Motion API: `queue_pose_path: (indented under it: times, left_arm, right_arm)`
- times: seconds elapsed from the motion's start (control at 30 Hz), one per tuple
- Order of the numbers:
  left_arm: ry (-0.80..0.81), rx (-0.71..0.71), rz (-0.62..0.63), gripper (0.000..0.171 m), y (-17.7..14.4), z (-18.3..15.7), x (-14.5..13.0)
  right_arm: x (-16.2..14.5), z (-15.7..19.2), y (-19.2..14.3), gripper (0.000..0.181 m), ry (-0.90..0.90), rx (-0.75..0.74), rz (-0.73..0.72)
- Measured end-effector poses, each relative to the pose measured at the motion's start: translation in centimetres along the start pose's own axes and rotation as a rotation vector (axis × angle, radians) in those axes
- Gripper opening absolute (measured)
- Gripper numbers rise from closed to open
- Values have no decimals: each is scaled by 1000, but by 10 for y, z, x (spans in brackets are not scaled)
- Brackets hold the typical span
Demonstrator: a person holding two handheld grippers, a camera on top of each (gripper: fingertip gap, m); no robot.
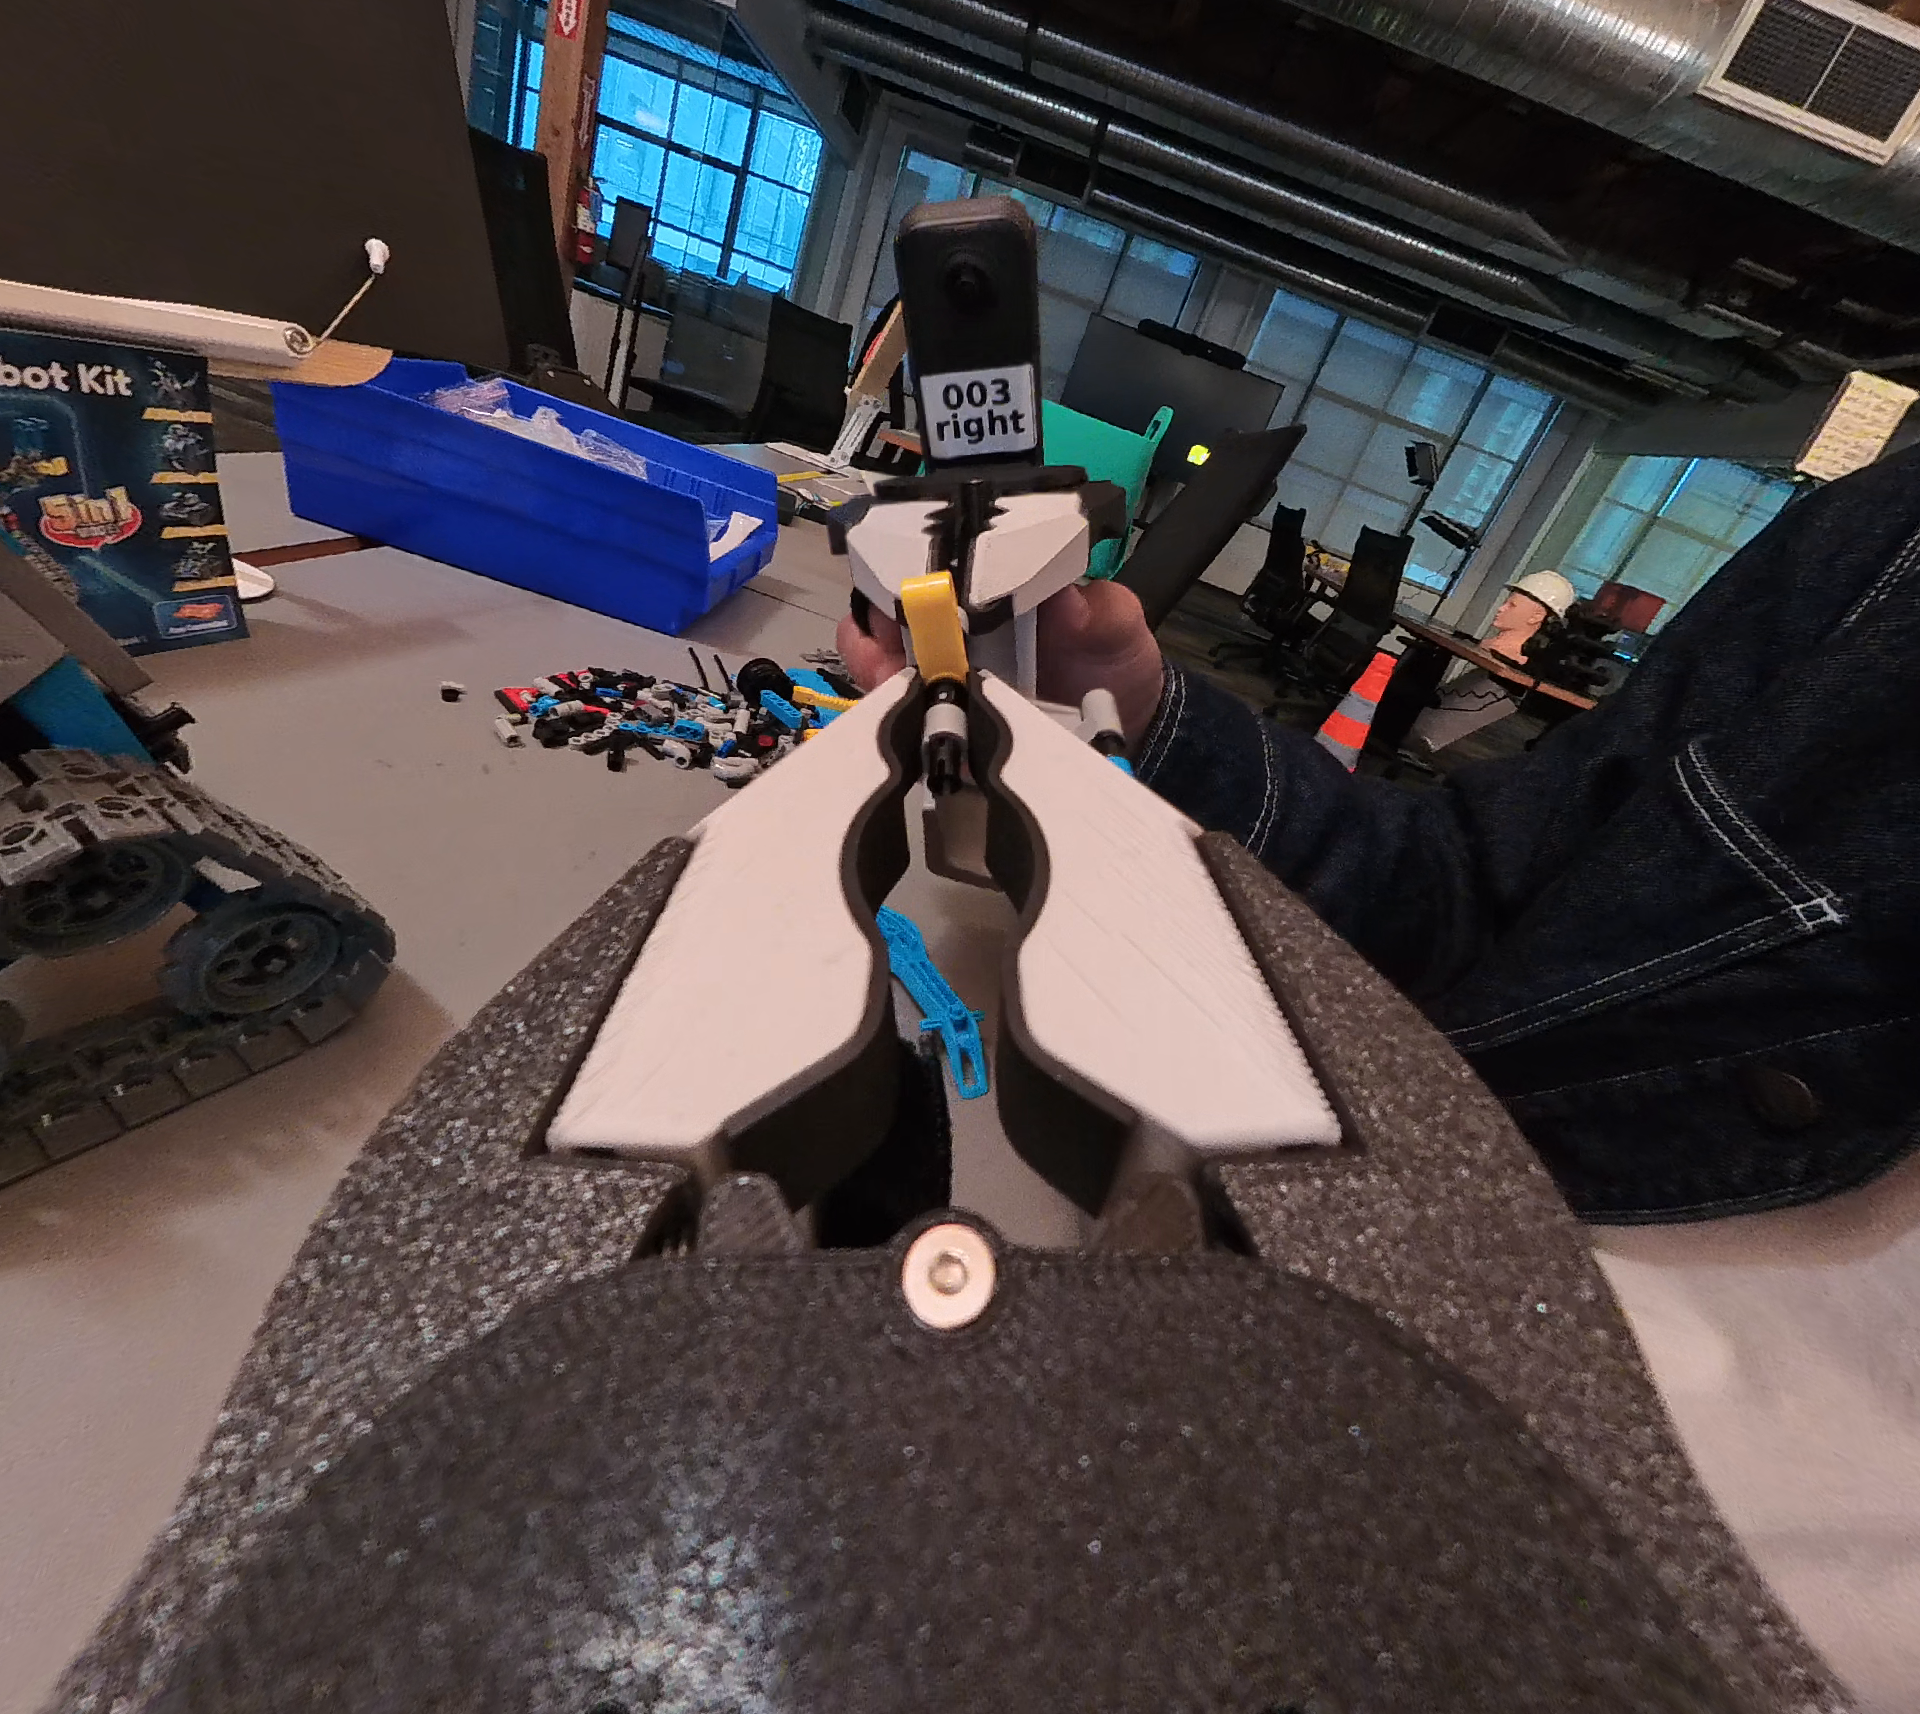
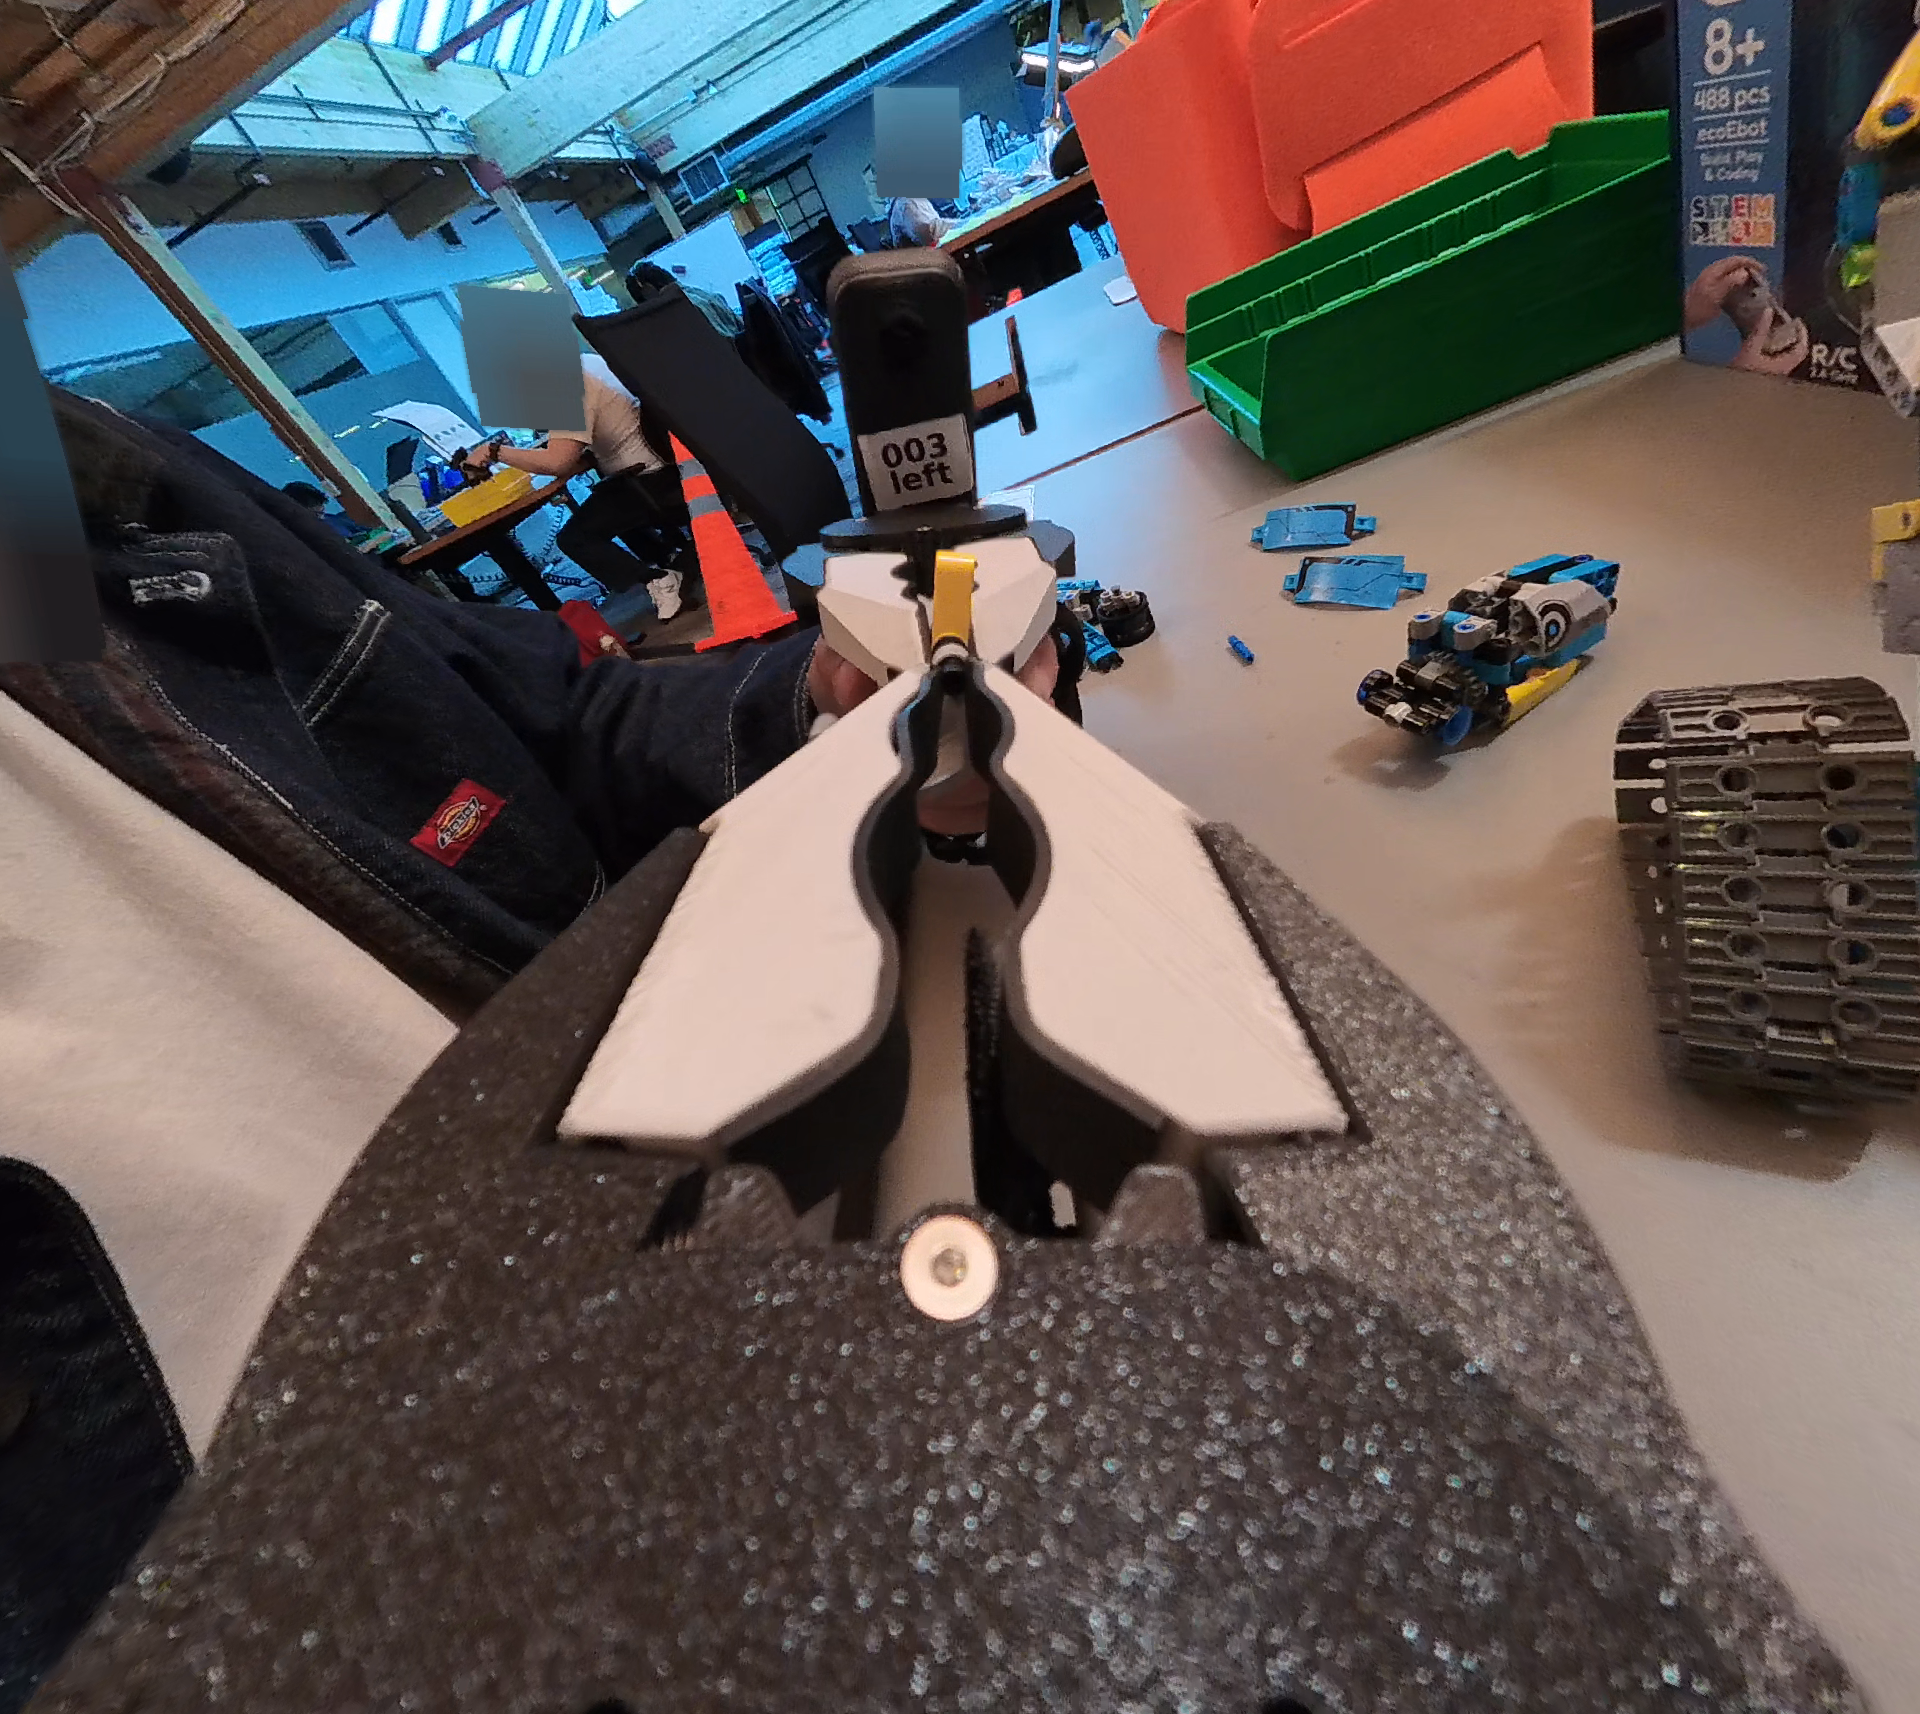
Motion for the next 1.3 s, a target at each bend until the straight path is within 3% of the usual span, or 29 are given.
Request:
queue_pose_path:
  times: [0.13,0.23,0.4,0.63,0.7,0.8,0.87,1.07,1.3]
  left_arm:
    - [-33,-23,1,5,-1,0,0]
    - [-62,-32,6,5,0,1,-2]
    - [-87,-67,30,5,1,-2,-6]
    - [42,-40,103,4,1,-4,-12]
    - [26,-22,52,4,-7,1,-3]
    - [72,-19,157,3,-2,2,-21]
    - [51,-24,123,4,-1,1,-16]
    - [-61,-23,73,4,-5,10,-11]
    - [-103,-60,56,5,-6,6,-9]
  right_arm:
    - [-3,2,1,3,-41,-7,9]
    - [-3,3,2,15,-42,-6,23]
    - [-12,2,6,4,-108,-27,85]
    - [-19,3,1,4,-243,-76,199]
    - [-12,2,-12,2,-230,-69,149]
    - [-25,-3,-10,2,-225,-83,229]
    - [-17,-3,-9,2,-184,-53,145]
    - [-16,-13,-2,2,-68,-56,84]
    - [-13,-8,0,2,-93,-50,72]
Point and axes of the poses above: each gripper's, where its closed fingertips meet, y out along the fingers, x out of its top, z = x × y across the jaws, the point moved 3 cm from there along -y, back along the fingers, and after that the axes turned 3 degrees about y, right-handed, at the moved point
